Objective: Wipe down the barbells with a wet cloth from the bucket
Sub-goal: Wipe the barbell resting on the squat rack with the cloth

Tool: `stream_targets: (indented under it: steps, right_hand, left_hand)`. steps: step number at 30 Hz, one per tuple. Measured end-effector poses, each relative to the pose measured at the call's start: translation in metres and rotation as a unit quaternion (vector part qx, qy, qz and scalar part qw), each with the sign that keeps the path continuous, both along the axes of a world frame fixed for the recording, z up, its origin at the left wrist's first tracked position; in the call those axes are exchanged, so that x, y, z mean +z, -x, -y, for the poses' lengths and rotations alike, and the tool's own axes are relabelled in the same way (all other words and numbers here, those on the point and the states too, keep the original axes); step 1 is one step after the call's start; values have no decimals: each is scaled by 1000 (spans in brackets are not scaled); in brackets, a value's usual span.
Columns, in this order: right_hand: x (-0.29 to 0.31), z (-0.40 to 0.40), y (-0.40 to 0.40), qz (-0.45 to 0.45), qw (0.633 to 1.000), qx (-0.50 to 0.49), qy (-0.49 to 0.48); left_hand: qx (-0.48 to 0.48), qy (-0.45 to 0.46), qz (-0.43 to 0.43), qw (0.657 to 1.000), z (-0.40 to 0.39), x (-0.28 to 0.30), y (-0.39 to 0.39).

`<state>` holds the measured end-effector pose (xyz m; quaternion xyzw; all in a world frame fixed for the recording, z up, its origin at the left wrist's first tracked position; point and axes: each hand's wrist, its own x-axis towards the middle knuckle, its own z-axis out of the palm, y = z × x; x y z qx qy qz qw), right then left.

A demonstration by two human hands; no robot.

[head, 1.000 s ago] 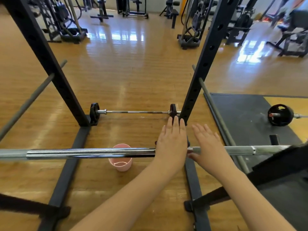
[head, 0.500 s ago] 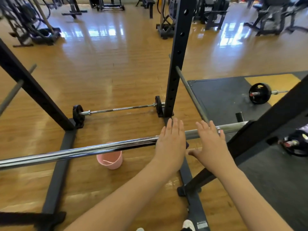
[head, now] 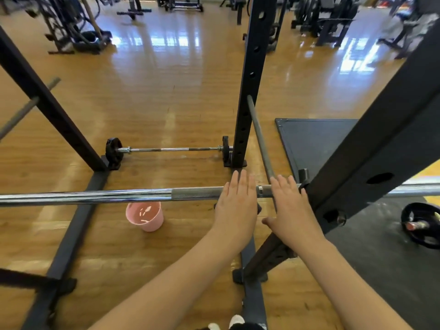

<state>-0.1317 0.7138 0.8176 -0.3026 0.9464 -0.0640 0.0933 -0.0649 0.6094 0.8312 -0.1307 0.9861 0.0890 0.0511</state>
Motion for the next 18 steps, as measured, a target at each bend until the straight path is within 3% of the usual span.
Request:
stream_targets:
  steps: [7,18]
  right_hand:
    - [-3,-17,-7,-20,999,22,33]
    - [-19,-36,1,-3,992,104,77]
  left_hand:
    - [-15,9,-3,1000,-18,-7,5]
    - [90,7,-21,996,-43,-19,1]
